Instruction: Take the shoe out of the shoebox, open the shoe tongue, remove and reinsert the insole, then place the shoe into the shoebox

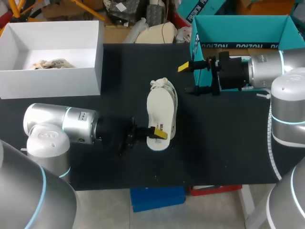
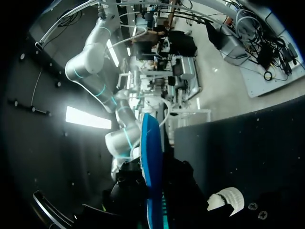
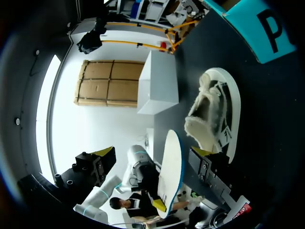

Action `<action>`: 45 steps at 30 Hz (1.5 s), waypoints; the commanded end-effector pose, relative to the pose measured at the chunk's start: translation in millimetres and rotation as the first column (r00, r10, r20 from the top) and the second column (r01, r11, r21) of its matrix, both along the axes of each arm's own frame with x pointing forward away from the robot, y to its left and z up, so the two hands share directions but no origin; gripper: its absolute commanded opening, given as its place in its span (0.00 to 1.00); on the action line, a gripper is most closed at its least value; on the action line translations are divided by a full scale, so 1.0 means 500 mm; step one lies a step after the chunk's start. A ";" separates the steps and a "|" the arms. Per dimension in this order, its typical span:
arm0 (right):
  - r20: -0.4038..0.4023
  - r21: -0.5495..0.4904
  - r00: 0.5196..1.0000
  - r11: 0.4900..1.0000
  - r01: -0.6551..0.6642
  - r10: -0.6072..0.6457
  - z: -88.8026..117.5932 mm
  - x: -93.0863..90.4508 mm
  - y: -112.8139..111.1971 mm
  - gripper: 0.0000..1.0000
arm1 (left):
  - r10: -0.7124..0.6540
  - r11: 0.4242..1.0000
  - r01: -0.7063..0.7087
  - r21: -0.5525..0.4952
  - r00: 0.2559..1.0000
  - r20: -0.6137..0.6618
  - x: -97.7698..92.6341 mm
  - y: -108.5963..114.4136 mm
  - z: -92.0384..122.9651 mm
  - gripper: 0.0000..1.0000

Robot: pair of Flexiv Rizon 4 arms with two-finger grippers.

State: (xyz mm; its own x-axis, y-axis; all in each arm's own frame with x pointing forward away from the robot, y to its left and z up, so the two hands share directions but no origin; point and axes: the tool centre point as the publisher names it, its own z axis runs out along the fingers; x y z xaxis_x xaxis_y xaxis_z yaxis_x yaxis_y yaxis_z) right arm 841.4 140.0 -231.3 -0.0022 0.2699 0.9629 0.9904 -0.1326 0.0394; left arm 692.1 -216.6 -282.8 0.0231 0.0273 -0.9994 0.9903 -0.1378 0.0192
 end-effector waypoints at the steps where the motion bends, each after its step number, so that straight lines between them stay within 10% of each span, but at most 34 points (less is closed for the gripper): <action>1: 0.001 0.000 1.000 1.000 0.004 -0.004 -0.002 0.000 0.004 1.00 | -0.044 0.999 0.044 -0.021 0.999 0.017 0.050 -0.022 -0.016 0.00; 45: 0.096 0.105 0.995 0.993 -0.045 0.034 -0.054 -0.020 0.010 1.00 | -0.024 0.999 0.029 -0.045 0.994 0.108 0.103 -0.015 0.035 0.00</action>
State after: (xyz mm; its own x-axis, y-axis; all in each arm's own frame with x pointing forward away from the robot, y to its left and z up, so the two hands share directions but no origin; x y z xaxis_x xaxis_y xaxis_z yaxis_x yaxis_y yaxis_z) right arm 833.6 142.7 -249.3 -0.0964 0.1975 0.9756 0.9887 -0.0938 0.1167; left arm 744.5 -222.9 -265.2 0.1271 -0.0237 -0.9916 0.9782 -0.1625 0.1292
